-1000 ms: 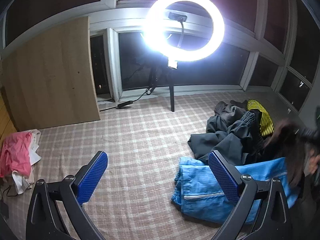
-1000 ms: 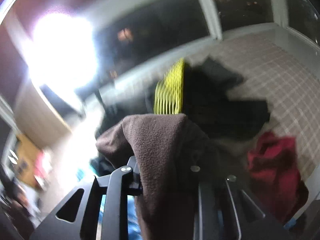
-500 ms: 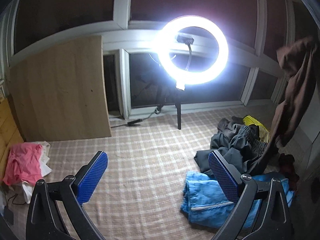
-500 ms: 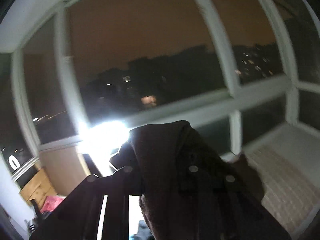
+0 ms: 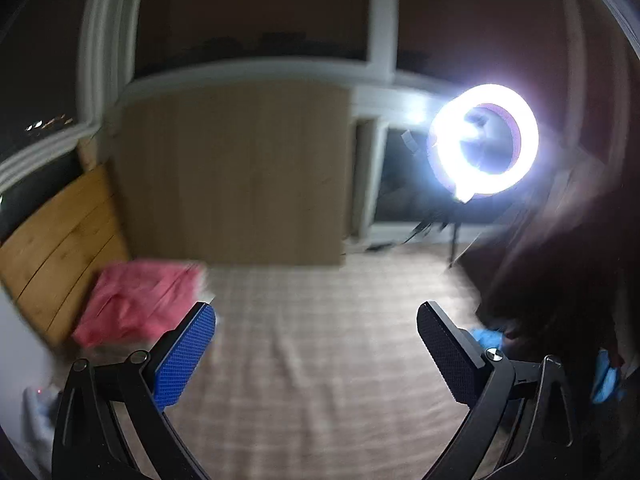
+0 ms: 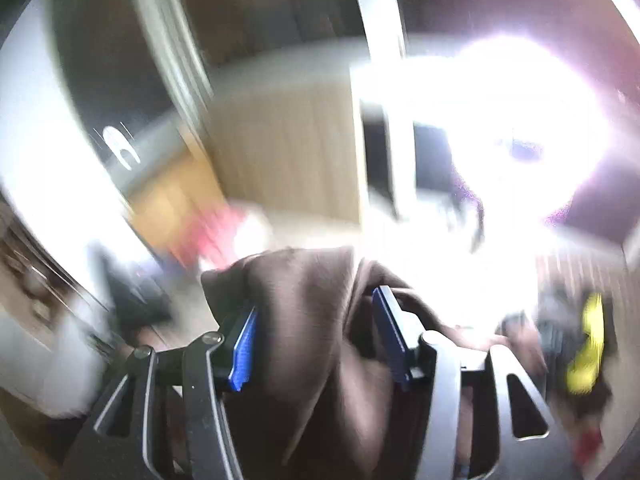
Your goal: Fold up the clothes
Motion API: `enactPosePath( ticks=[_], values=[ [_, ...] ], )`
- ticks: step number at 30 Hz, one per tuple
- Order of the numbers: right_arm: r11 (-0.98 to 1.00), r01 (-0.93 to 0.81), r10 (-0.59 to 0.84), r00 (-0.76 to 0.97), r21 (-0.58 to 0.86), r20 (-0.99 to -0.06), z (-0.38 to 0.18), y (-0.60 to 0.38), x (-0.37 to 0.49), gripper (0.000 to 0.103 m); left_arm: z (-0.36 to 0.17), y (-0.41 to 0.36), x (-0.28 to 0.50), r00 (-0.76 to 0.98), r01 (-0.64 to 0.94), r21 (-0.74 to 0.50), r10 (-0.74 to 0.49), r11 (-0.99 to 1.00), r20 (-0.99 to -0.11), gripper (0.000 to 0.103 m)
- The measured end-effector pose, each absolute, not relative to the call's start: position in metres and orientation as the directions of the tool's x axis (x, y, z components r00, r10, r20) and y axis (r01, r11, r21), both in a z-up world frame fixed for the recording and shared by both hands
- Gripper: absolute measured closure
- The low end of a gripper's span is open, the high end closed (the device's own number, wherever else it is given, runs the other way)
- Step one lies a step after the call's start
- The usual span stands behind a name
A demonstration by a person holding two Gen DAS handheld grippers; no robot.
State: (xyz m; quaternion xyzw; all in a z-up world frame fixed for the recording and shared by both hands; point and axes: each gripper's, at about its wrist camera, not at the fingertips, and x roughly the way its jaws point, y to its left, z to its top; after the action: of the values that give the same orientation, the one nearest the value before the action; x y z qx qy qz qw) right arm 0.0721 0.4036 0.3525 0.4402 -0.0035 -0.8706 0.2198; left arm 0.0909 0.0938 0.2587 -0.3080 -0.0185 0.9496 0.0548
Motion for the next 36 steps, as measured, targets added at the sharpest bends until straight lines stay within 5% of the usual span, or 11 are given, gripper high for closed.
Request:
enactPosePath(
  ticks=[5, 12, 18, 20, 22, 23, 25, 26, 33, 36],
  values=[
    [-0.94, 0.164, -0.341, -0.51, 0.3, -0.79, 0.244, 0.452, 0.103, 0.05, 0.213, 0.072, 0.089, -0.709, -0.12, -0.064, 0.131, -0.991, -0.693, 0.002],
    [-0.921, -0.252, -0.165, -0.439, 0.297, -0.883, 0.113, 0.543, 0.175, 0.049, 0.153, 0.178, 0.073, -0.487, -0.441, -0.137, 0.365, -0.887, -0.793, 0.002],
    [-0.926, -0.258, -0.162, -0.384, 0.274, -0.909, 0.061, 0.529, 0.176, 0.045, 0.094, 0.27, 0.072, -0.292, -0.568, -0.141, 0.359, -0.811, -0.886, 0.002],
    [-0.943, -0.245, -0.127, -0.361, 0.225, -0.924, 0.046, 0.518, 0.17, 0.045, 0.081, 0.285, 0.074, -0.274, -0.586, -0.119, 0.334, -0.802, -0.902, 0.011],
    [-0.956, -0.232, -0.091, -0.342, 0.178, -0.935, 0.035, 0.51, 0.164, 0.045, 0.071, 0.296, 0.075, -0.247, -0.597, -0.123, 0.328, -0.793, -0.912, 0.063],
    [-0.959, -0.222, -0.09, -0.344, 0.174, -0.935, 0.029, 0.507, 0.161, 0.045, 0.07, 0.292, 0.075, -0.23, -0.585, -0.147, 0.337, -0.797, -0.913, 0.07],
    [-0.96, -0.184, -0.136, -0.355, 0.212, -0.925, 0.025, 0.5, 0.16, 0.067, 0.074, 0.282, 0.075, -0.216, -0.566, -0.198, 0.375, -0.8, -0.902, 0.095],
    [-0.952, -0.164, -0.189, -0.353, 0.259, -0.916, 0.027, 0.499, 0.16, 0.095, 0.08, 0.274, 0.076, -0.216, -0.559, -0.224, 0.401, -0.799, -0.89, 0.096],
    [-0.849, 0.004, -0.462, -0.491, 0.529, -0.738, 0.127, 0.493, 0.166, 0.095, 0.159, 0.167, 0.069, -0.439, -0.398, -0.184, 0.363, -0.899, -0.822, 0.096],
    [-0.806, 0.124, -0.552, -0.51, 0.579, -0.659, 0.172, 0.473, 0.147, 0.095, 0.18, 0.124, 0.047, -0.553, -0.286, -0.062, 0.218, -0.956, -0.804, 0.081]
  ],
)
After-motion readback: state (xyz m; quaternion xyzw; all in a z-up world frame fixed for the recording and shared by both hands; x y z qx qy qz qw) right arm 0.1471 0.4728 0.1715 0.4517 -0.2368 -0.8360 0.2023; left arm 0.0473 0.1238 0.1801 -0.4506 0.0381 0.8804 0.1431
